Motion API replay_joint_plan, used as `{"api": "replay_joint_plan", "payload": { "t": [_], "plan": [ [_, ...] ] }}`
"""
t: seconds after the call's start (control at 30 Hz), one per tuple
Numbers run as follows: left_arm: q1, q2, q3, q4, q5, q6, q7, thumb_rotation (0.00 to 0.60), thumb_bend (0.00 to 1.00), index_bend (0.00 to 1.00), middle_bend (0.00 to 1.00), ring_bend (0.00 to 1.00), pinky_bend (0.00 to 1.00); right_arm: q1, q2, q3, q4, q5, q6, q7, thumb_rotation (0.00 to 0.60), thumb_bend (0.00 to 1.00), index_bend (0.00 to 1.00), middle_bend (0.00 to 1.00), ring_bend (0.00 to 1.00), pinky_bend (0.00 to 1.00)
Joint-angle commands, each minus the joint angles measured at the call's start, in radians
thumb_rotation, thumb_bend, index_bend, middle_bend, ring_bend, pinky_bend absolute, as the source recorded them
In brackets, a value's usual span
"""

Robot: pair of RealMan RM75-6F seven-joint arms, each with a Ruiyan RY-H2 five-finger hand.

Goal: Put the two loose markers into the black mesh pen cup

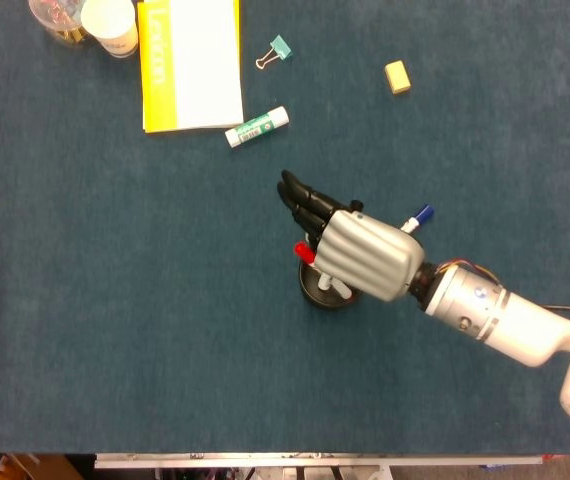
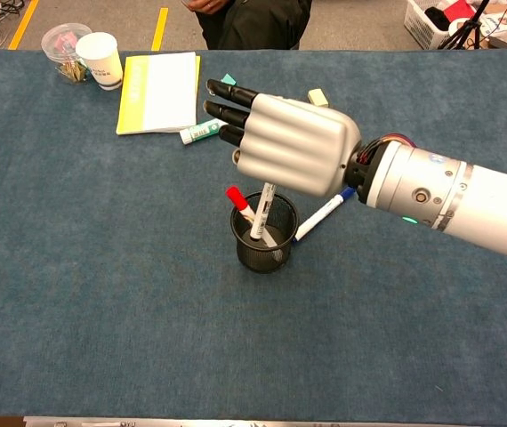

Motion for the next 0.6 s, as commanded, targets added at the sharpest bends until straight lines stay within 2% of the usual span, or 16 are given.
{"api": "replay_joint_plan", "payload": {
  "t": [0.03,0.17,0.37,0.5,0.6],
  "plan": [
    [0.002,0.001,0.0,-0.001,-0.001,0.002,0.002,0.6,0.15,0.18,0.18,0.18,0.15,0.01,0.004,-0.003,0.0,-0.012,-0.01,-0.013,0.6,0.31,0.6,0.31,0.06,0.0],
    [0.005,0.002,0.0,-0.002,-0.003,0.004,0.002,0.6,0.15,0.18,0.18,0.18,0.15,0.017,0.005,-0.005,-0.004,-0.016,-0.022,-0.03,0.6,0.31,0.58,0.3,0.05,0.0],
    [0.006,0.0,0.0,0.0,-0.003,0.002,0.003,0.6,0.15,0.18,0.18,0.18,0.15,0.009,0.003,-0.016,-0.008,-0.019,-0.014,-0.014,0.6,0.31,0.36,0.26,0.0,0.0],
    [0.004,-0.001,-0.001,0.001,-0.002,-0.001,0.003,0.6,0.15,0.18,0.18,0.18,0.15,-0.006,-0.002,-0.015,-0.009,-0.033,0.019,0.04,0.6,0.3,0.22,0.22,0.0,0.0],
    [0.002,-0.003,-0.002,0.001,-0.002,-0.003,0.004,0.6,0.15,0.18,0.18,0.18,0.15,-0.023,-0.003,-0.013,-0.01,-0.054,0.06,0.099,0.6,0.27,0.19,0.21,0.0,0.0]
  ]
}}
